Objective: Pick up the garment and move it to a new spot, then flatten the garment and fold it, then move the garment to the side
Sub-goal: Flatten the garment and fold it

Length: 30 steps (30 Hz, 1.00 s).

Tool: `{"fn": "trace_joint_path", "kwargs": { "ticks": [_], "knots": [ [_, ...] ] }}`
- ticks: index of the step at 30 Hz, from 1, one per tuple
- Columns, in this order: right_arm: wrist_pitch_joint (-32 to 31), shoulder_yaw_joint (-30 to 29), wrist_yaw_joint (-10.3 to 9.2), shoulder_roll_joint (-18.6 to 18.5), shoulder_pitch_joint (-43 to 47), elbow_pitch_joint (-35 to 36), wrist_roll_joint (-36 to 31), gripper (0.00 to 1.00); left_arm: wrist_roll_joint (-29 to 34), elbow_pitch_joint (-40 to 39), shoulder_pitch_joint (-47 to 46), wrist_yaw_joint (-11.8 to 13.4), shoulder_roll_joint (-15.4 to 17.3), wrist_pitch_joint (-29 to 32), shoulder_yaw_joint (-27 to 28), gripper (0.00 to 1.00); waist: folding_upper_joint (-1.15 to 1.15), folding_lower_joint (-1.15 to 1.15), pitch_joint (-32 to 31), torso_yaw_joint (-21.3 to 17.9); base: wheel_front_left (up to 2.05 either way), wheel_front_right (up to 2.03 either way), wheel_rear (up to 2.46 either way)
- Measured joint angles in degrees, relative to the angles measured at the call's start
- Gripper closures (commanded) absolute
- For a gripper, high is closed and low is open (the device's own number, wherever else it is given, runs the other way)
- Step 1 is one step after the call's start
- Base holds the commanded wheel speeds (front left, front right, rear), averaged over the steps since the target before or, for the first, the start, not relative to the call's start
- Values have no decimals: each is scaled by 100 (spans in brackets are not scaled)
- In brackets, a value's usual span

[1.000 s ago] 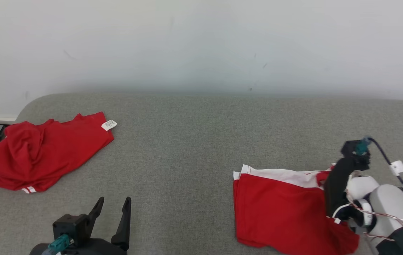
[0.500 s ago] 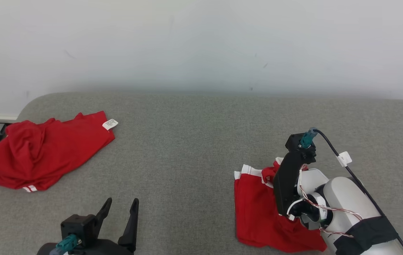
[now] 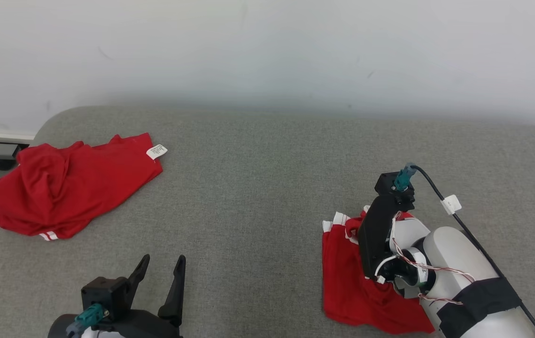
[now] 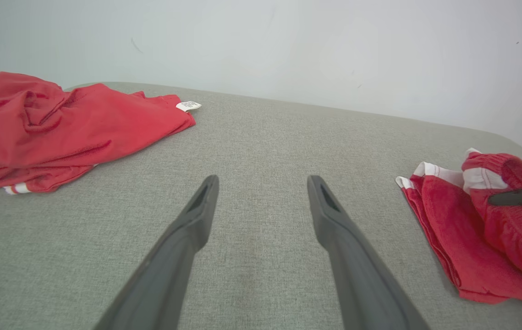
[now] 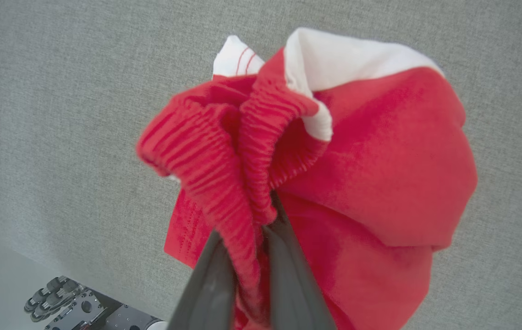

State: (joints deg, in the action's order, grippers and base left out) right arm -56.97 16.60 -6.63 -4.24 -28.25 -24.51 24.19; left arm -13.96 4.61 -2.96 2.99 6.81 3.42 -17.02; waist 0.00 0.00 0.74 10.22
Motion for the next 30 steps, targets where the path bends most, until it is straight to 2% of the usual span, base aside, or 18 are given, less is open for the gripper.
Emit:
{"fn": "trace_joint_path", "kwargs": {
  "ticks": [17,24,28,29,30],
  "knots": [
    [280,107,-44,58,-221,-479,214,100,-1,92,-101,-2,-42,-11,-25,0,0,0,83,112,0,0,0],
    [489,512,-49,60,-300,-536,630,100,-1,164,-110,-5,-82,-12,-62,0,0,0,97,176,0,0,0],
    [567,570,-51,62,-330,-683,649,100,-1,181,-113,-5,-84,-18,-62,0,0,0,108,213,0,0,0],
    [590,580,-51,62,-336,-701,655,98,-1,182,-113,-5,-84,-19,-62,0,0,0,110,221,0,0,0],
    [616,587,-51,62,-347,-714,660,60,-1,183,-113,-5,-84,-19,-59,0,0,0,111,227,0,0,0]
  ]
}}
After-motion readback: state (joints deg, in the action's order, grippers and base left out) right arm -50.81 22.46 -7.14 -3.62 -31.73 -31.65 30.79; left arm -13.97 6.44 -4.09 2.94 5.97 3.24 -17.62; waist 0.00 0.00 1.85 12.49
